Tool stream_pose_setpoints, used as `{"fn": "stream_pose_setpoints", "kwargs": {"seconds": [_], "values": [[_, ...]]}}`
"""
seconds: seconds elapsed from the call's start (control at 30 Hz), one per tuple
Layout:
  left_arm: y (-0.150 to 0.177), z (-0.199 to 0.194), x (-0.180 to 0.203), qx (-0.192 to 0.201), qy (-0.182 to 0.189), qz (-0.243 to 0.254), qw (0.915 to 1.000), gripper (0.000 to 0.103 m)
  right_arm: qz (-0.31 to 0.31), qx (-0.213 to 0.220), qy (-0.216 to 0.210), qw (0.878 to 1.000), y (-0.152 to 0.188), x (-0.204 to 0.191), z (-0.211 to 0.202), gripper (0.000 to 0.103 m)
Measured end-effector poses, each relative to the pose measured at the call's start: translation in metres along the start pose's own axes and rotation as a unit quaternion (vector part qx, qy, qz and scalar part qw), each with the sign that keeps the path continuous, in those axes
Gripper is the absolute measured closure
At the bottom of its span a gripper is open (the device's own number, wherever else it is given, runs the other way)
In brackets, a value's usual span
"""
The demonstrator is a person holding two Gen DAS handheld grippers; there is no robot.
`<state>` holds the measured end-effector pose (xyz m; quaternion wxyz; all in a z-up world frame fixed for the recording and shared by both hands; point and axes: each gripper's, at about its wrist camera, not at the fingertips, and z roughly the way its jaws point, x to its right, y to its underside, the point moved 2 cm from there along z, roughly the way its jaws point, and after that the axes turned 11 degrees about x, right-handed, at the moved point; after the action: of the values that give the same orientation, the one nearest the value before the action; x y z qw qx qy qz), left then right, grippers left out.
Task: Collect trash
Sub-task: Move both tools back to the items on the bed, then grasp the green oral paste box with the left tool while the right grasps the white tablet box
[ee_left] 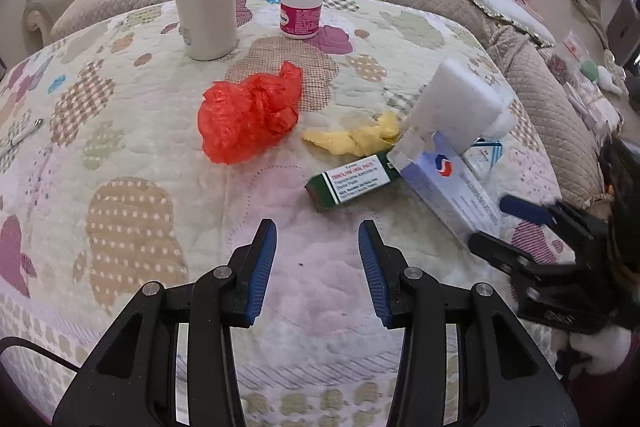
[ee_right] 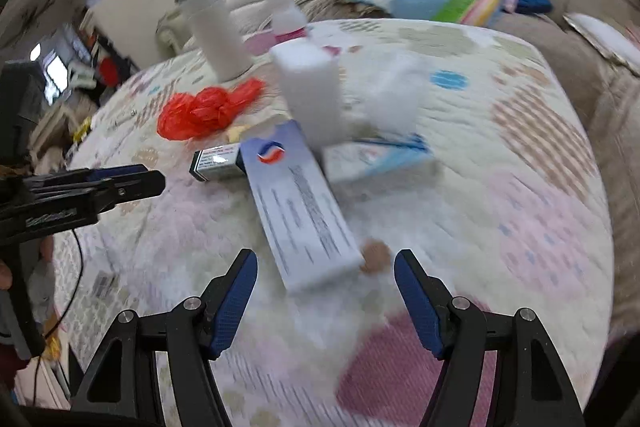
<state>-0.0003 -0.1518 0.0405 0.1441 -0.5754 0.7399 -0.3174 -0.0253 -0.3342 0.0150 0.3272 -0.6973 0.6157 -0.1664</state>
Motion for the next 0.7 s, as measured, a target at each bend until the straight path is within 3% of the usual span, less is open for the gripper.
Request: {"fn": "stream_pose_setpoints", "kwargs": {"seconds": [0.13, 0.23, 0.4, 0.57, 0.63, 0.7], "values": [[-0.009, 0.009, 0.003, 0.002, 0.017, 0.019, 0.9997, 0.062, -0.015, -0.016, 0.006, 1.000, -0.010, -0.007, 0.030, 0.034], [-0.017, 0.020, 0.008, 0.004, 0.023, 0.043, 0.9988, 0.058, -0.018, -0.005, 0.006, 1.000, -0.008, -0.007, 0.028, 0.051], [-0.023, 0.044, 0.024, -0.009, 0.028, 0.089, 0.9955, 0.057, -0.011, 0.001, 0.025, 1.000, 0.010, 0.005, -0.012, 0.053], [-0.017, 0.065, 0.042, -0.019, 0.009, 0.158, 0.9872, 0.057, 0.021, -0.014, 0.063, 0.998, 0.041, 0.039, -0.049, 0.053], [-0.014, 0.073, 0.045, -0.039, 0.015, 0.160, 0.9862, 0.057, 0.036, -0.017, 0.067, 0.997, 0.052, 0.049, -0.059, 0.053], [-0.017, 0.075, 0.045, -0.034, 0.015, 0.151, 0.9879, 0.057, 0.038, -0.024, 0.076, 0.996, 0.060, 0.054, -0.061, 0.053]]}}
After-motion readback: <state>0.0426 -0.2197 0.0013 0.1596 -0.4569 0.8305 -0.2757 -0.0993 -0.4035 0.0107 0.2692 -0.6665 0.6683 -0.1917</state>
